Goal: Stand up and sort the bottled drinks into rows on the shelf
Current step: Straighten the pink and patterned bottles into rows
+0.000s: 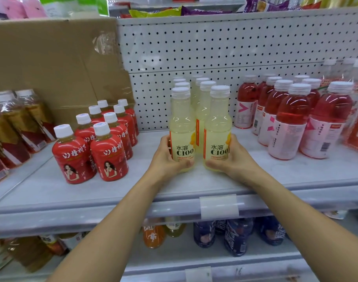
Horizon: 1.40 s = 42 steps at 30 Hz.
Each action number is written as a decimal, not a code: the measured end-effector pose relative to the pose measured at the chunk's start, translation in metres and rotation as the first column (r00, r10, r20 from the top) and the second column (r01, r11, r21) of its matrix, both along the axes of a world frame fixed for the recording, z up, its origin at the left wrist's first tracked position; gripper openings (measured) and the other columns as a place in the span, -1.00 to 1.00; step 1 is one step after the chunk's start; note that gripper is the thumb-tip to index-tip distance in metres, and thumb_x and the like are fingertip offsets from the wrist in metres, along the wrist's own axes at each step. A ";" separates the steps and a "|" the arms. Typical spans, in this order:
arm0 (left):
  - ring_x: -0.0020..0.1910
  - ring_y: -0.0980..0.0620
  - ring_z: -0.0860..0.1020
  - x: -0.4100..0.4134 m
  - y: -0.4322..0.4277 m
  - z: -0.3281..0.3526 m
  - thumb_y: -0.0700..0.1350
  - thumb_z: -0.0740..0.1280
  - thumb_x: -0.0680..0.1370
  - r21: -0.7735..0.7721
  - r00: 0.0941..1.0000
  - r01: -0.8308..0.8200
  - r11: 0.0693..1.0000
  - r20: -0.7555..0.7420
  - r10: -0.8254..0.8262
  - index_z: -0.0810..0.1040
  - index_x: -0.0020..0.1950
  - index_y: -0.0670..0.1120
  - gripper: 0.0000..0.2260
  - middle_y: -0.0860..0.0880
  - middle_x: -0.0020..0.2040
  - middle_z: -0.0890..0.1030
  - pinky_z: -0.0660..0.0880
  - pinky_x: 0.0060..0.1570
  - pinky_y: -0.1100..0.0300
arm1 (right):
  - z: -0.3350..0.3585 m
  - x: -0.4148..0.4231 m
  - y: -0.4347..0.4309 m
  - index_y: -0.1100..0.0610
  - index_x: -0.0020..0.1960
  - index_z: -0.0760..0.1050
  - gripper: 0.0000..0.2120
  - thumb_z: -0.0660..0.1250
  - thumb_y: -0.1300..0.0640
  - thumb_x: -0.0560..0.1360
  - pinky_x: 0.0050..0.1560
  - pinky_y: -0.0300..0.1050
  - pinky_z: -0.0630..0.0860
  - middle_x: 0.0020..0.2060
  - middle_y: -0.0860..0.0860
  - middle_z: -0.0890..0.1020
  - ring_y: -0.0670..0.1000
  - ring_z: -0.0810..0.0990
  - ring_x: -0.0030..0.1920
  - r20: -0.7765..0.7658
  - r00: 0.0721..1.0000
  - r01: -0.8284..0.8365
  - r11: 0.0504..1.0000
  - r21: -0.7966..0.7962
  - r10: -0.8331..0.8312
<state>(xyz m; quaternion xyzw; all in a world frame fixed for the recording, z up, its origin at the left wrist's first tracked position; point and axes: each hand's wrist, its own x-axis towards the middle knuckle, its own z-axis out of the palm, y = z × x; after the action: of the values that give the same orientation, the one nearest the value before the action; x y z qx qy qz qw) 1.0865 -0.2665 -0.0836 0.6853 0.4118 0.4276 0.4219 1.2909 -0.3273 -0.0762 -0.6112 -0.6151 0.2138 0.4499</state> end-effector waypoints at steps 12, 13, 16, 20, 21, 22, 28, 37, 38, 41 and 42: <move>0.15 0.21 0.54 0.001 -0.004 0.004 -0.30 0.50 0.45 -0.003 0.997 0.063 0.998 -0.049 -0.063 0.25 0.38 0.02 -0.36 0.13 0.15 0.55 0.54 0.08 0.23 | 0.006 -0.007 -0.005 0.02 0.28 0.31 -0.34 0.60 0.11 0.33 -0.13 -0.50 0.46 0.02 -0.24 0.56 -0.38 0.53 -0.05 -0.014 1.000 -0.007 1.000 -0.016 0.007; 0.13 0.23 0.54 0.001 -0.005 0.004 -0.30 0.50 0.45 -0.001 0.997 0.056 0.998 -0.055 -0.056 0.26 0.38 0.02 -0.36 0.15 0.13 0.55 0.54 0.08 0.23 | 0.007 -0.008 -0.006 0.03 0.28 0.31 -0.35 0.60 0.12 0.33 -0.15 -0.52 0.45 0.02 -0.25 0.55 -0.39 0.53 -0.06 -0.008 1.000 -0.006 1.000 -0.020 0.005; 0.07 0.27 0.53 0.001 -0.009 0.008 -0.30 0.51 0.44 -0.007 0.997 0.032 0.999 -0.073 -0.032 0.26 0.44 -0.06 -0.33 0.07 0.18 0.55 0.55 0.03 0.29 | 0.010 -0.006 -0.007 0.08 0.30 0.28 -0.34 0.59 0.13 0.36 -0.10 -0.41 0.52 0.04 -0.18 0.56 -0.27 0.55 0.03 -0.063 0.998 -0.007 0.998 -0.067 0.002; 0.05 0.27 0.50 0.005 -0.030 0.026 -0.21 0.50 0.47 -0.065 0.985 0.028 0.998 -0.165 -0.038 0.18 0.50 -0.09 -0.29 0.06 0.20 0.51 0.49 -0.07 0.47 | 0.024 0.005 -0.019 0.07 0.49 0.15 -0.19 0.54 0.02 0.41 -0.04 -0.28 0.48 0.18 -0.04 0.53 -0.13 0.56 0.09 -0.090 0.995 -0.067 0.972 -0.226 0.047; 0.14 0.21 0.48 0.007 -0.037 0.029 -0.16 0.50 0.47 -0.038 0.981 -0.014 0.999 -0.193 0.007 0.15 0.52 -0.10 -0.26 0.04 0.26 0.47 0.45 0.06 0.46 | 0.026 0.009 -0.024 0.04 0.52 0.11 -0.15 0.53 -0.01 0.41 0.06 -0.21 0.47 0.23 -0.04 0.50 -0.08 0.55 0.15 -0.059 0.997 -0.066 0.969 -0.240 0.053; 0.30 0.12 0.42 0.009 -0.043 0.030 -0.08 0.51 0.47 0.043 0.967 -0.099 0.994 -0.232 0.106 0.10 0.55 -0.10 -0.21 -0.01 0.38 0.39 0.39 0.27 0.32 | 0.028 0.014 -0.030 0.01 0.54 0.10 -0.15 0.52 -0.03 0.42 0.13 -0.14 0.45 0.26 -0.05 0.46 -0.04 0.52 0.21 -0.032 0.998 -0.055 0.970 -0.235 0.049; 0.38 0.05 0.31 0.065 -0.088 0.040 -0.03 0.47 0.47 0.566 0.940 -0.202 0.799 -0.118 0.321 0.22 0.50 -0.09 -0.32 0.05 0.32 0.28 0.32 0.43 0.00 | 0.045 0.073 -0.063 0.05 0.30 0.45 -0.58 0.46 0.08 0.49 0.05 -0.26 0.49 0.10 -0.08 0.57 -0.14 0.56 0.05 0.114 0.992 0.033 0.991 0.132 -0.048; 0.24 0.25 0.38 0.249 -0.082 0.079 -0.05 0.46 0.52 0.441 0.990 -0.082 0.894 -0.070 0.125 0.21 0.49 0.02 -0.37 0.10 0.34 0.30 0.33 0.30 0.25 | 0.101 0.226 -0.081 0.10 0.11 0.57 -0.81 0.41 0.20 0.50 0.11 -0.26 0.31 0.05 -0.01 0.56 0.04 0.46 0.13 0.308 0.876 0.126 0.791 0.599 -0.372; 0.22 0.25 0.40 0.265 -0.076 0.086 -0.05 0.45 0.51 0.424 0.990 -0.107 0.899 -0.041 0.136 0.22 0.48 0.02 -0.38 0.09 0.33 0.32 0.35 0.29 0.23 | 0.108 0.237 -0.076 0.10 0.14 0.56 -0.79 0.40 0.16 0.51 0.15 -0.25 0.26 0.10 0.01 0.55 0.06 0.44 0.18 0.340 0.852 0.144 0.800 0.582 -0.400; 0.29 0.09 0.44 0.297 -0.057 0.099 0.01 0.45 0.52 0.400 0.979 -0.161 0.902 -0.048 0.196 0.23 0.48 0.01 -0.39 0.02 0.38 0.37 0.41 0.33 0.10 | 0.123 0.253 -0.059 0.04 0.29 0.48 -0.66 0.35 0.01 0.54 0.27 -0.11 0.28 0.25 0.04 0.47 0.07 0.37 0.30 0.478 0.803 0.157 0.900 0.407 -0.356; 0.29 0.05 0.46 0.302 -0.051 0.101 0.00 0.43 0.53 0.399 0.975 -0.164 0.902 -0.074 0.209 0.26 0.46 0.02 -0.43 0.00 0.38 0.40 0.43 0.32 0.07 | 0.125 0.254 -0.055 0.02 0.33 0.44 -0.63 0.33 -0.03 0.55 0.29 -0.02 0.36 0.28 0.04 0.45 0.07 0.39 0.31 0.522 0.793 0.148 0.931 0.335 -0.314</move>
<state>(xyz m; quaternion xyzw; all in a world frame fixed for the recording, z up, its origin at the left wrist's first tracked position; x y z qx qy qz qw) 1.3882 -0.3175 0.0171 0.7363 0.4055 0.4995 0.2095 1.5450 -0.3823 0.0493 -0.6489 -0.6642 -0.1227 0.3504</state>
